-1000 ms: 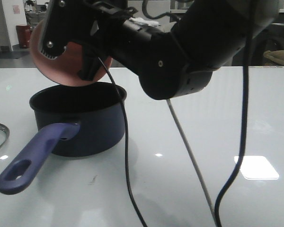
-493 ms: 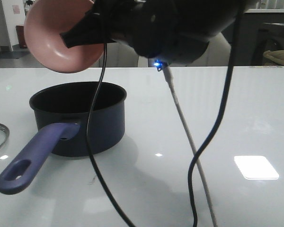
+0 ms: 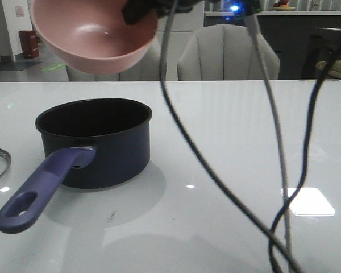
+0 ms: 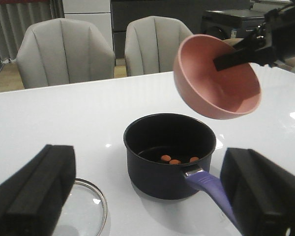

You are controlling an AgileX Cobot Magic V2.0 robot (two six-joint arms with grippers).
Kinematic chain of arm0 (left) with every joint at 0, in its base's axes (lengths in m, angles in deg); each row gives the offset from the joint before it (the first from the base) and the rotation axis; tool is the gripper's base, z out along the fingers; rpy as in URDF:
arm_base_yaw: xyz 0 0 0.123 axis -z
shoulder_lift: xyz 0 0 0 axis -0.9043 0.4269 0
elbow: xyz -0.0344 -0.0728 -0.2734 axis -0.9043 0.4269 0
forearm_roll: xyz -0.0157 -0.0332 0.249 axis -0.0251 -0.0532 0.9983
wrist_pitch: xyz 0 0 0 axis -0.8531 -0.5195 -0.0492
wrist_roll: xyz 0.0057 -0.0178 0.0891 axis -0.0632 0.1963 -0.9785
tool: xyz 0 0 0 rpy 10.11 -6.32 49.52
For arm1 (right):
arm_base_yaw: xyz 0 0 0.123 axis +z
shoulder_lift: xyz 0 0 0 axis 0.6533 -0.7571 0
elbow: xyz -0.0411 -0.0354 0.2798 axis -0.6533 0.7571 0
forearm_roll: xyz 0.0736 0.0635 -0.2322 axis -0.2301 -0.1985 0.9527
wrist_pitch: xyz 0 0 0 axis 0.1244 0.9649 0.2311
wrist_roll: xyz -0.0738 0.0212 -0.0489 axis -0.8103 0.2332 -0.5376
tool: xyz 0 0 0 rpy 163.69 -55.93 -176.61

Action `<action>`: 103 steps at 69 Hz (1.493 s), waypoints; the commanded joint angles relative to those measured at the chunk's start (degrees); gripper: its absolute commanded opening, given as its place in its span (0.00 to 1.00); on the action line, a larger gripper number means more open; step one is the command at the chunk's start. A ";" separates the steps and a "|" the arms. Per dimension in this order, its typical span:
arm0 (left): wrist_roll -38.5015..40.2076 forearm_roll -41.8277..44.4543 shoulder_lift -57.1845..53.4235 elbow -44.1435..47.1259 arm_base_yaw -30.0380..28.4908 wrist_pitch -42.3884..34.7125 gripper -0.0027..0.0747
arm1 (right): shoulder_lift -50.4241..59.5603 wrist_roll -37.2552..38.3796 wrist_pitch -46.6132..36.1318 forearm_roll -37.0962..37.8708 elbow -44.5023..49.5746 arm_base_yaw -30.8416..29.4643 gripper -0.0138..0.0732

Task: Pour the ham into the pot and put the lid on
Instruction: 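Carry the empty bowl back and lower it onto the table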

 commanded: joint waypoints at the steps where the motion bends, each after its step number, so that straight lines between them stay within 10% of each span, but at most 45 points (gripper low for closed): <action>1: 0.21 -0.39 0.64 -1.49 0.45 -4.40 0.84 | 3.90 -0.57 5.14 -0.55 -1.91 -4.47 0.31; 19: 0.21 -0.39 0.64 -1.49 0.45 -4.40 0.84 | 4.40 6.99 18.89 2.45 -1.84 -15.97 0.31; 40: 0.21 -0.39 0.64 -1.49 0.45 -4.40 0.84 | 4.02 26.15 28.47 22.59 -1.72 -24.30 0.31; 103: 0.21 -0.39 0.64 -1.49 0.45 -4.40 0.84 | -11.20 28.01 24.22 16.15 -1.78 -29.37 0.31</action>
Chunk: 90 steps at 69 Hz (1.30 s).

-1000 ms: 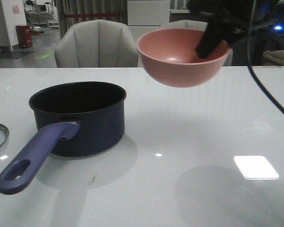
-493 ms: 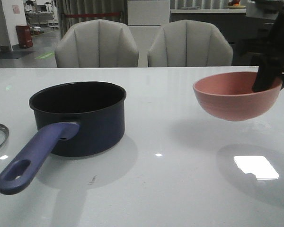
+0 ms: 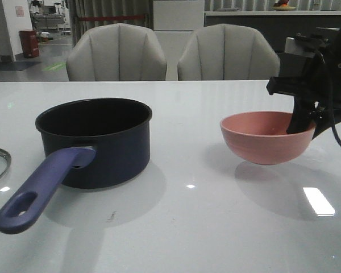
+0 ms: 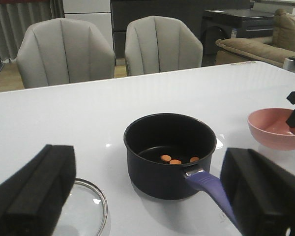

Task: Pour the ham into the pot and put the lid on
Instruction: 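Carry the empty bowl back and lower it onto the table, then open the right gripper and withdraw it upward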

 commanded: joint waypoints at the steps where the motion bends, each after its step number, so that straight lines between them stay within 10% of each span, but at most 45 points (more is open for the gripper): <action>1: 0.21 -0.39 0.64 -1.49 0.45 -4.40 0.84 | 2.10 -0.23 -2.62 -1.18 -1.78 -0.05 0.32; 32: 0.21 -0.39 0.64 -1.49 0.45 -4.40 0.84 | 2.79 -0.86 -2.19 1.69 -1.95 -0.11 0.70; 55: 0.21 -0.39 0.64 -1.49 0.45 -4.40 0.84 | 17.18 -0.86 -2.28 10.12 -0.69 -0.05 0.70; 90: 0.21 -0.39 0.64 -1.49 0.45 -5.09 0.84 | 46.54 -0.86 -24.44 10.00 20.54 6.85 0.70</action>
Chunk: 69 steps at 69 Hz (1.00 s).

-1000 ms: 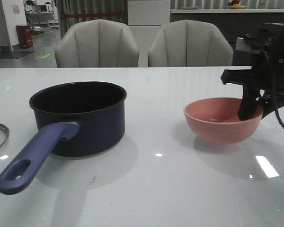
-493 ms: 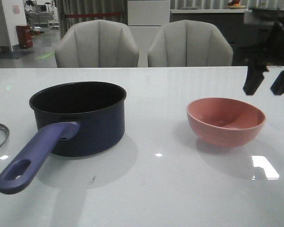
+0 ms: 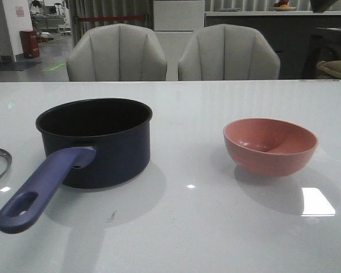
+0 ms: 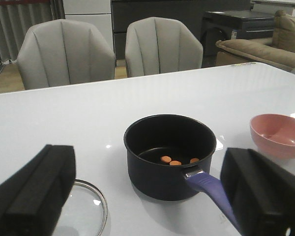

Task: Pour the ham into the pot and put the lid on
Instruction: 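Open the right gripper and withdraw it upward, then grasp the glass lid knob again with the left gripper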

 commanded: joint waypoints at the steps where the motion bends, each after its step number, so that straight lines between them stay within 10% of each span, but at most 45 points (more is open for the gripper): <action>1: 0.21 -0.39 0.64 -1.49 0.45 -4.98 0.84 | 6.84 -0.74 -9.33 0.40 3.59 0.58 0.70; 24: 0.21 -0.39 0.64 -1.49 0.45 -5.42 0.84 | 29.38 -0.68 -24.24 0.40 22.88 2.78 0.70; 69: 0.21 -0.39 0.64 -1.49 0.45 -5.42 0.84 | 53.80 -0.73 -21.87 0.40 43.18 4.39 0.70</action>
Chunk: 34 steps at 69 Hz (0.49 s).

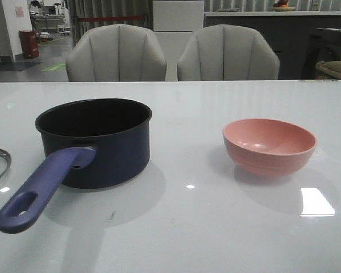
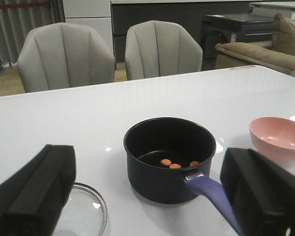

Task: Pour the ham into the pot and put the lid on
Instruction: 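Grasp the glass lid knob again with the left gripper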

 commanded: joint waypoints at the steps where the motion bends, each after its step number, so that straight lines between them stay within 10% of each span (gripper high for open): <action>1: 0.21 -0.39 0.64 -1.49 0.45 -4.80 0.84 | -0.33 -0.64 -4.38 0.40 -1.32 0.05 0.70; 18: 0.21 -0.39 0.64 -1.49 0.45 -4.80 0.84 | -0.33 -0.64 -1.80 0.40 -1.04 0.05 0.29; 34: 0.21 -0.39 1.51 -1.97 0.45 -5.18 0.84 | -0.33 -0.58 -1.17 0.40 -0.85 0.05 0.33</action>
